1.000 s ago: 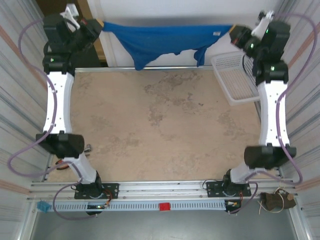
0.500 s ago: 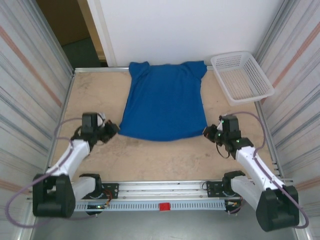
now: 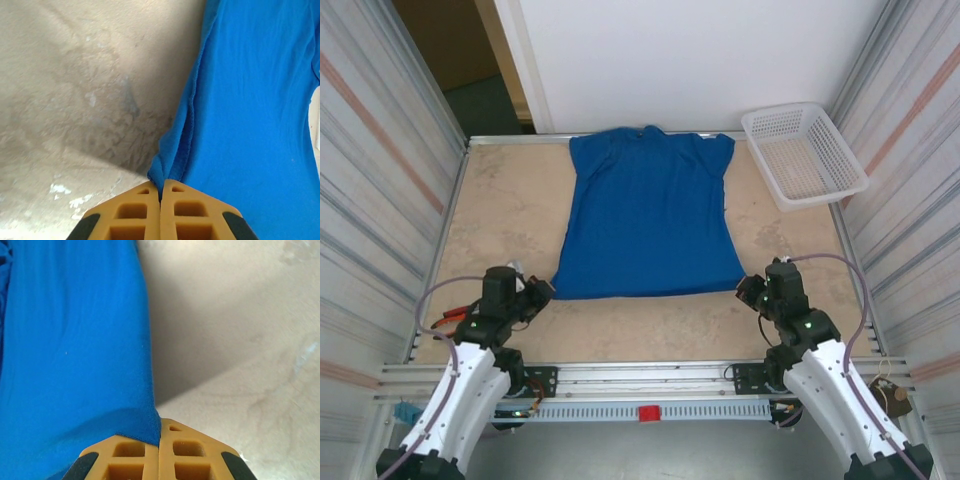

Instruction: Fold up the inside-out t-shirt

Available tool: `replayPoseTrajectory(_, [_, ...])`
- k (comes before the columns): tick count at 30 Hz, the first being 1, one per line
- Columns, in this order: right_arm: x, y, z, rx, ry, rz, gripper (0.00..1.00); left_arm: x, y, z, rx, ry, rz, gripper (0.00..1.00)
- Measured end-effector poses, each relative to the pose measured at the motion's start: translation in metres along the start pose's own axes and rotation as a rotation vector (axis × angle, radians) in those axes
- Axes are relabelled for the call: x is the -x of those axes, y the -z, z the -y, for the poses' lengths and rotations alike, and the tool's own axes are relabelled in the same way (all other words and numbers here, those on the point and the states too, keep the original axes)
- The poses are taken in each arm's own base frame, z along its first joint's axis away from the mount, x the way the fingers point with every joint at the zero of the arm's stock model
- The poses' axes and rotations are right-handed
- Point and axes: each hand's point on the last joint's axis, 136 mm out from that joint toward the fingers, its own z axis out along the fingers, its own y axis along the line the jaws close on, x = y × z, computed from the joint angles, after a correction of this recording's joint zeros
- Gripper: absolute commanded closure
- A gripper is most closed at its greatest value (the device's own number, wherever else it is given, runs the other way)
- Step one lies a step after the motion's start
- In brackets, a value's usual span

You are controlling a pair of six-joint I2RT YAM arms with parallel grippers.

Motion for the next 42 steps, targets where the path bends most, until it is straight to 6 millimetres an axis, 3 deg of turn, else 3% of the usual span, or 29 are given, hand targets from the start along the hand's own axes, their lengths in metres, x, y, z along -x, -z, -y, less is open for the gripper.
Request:
replayPoseTrajectory(2, [-0.004,0.002,0.007,-0.018,-0.009,-0.005,1.0,-0.007,0.003,-0.006,0.015,0.007,-0.013,0.99])
replayPoseTrajectory(5, [-0.008,0.006,0.014,-0.027,-0.025,-0.003,1.0,-0.018,0.007,-0.015,0.034,0.013,-0.031,0.58])
replayPoseTrajectory(8, [-0.008,0.006,0.019,-0.048,-0.028,0.004,1.0,-0.021,0.011,-0.025,0.073,0.014,-0.027,0.41])
replayPoseTrajectory(12, [-0.012,0.002,0.024,-0.081,-0.027,-0.02,1.0,-0.022,0.016,-0.032,0.137,-0.022,-0.036,0.38])
replayPoseTrajectory(15, [-0.015,-0.002,0.028,-0.112,-0.019,-0.044,1.0,-0.024,0.016,-0.022,0.18,-0.116,-0.084,0.37])
replayPoseTrajectory(18, [-0.017,-0.004,0.03,-0.128,-0.015,-0.056,1.0,-0.032,0.012,0.008,0.182,-0.329,-0.152,0.35])
replayPoseTrajectory(21, [-0.016,-0.006,0.03,-0.128,-0.014,-0.057,1.0,-0.047,0.001,0.056,0.131,-0.593,-0.201,0.34])
replayPoseTrajectory(25, [-0.016,-0.007,0.027,-0.12,-0.011,-0.055,1.0,-0.083,-0.028,0.118,0.048,-0.911,-0.263,0.34])
replayPoseTrajectory(28, [-0.015,-0.006,0.026,-0.115,-0.011,-0.051,1.0,-0.12,-0.055,0.144,0.004,-1.104,-0.32,0.34])
replayPoseTrajectory(34, [-0.013,-0.003,0.024,-0.097,-0.007,-0.037,1.0,-0.168,-0.095,0.163,-0.043,-1.328,-0.386,0.35])
replayPoseTrajectory(38, [-0.014,-0.003,0.024,-0.097,-0.003,-0.038,1.0,-0.179,-0.11,0.17,-0.069,-1.367,-0.397,0.38])
replayPoseTrajectory(42, [-0.014,-0.003,0.024,-0.097,0.008,-0.038,1.0,-0.185,-0.117,0.173,-0.095,-1.378,-0.402,0.47])
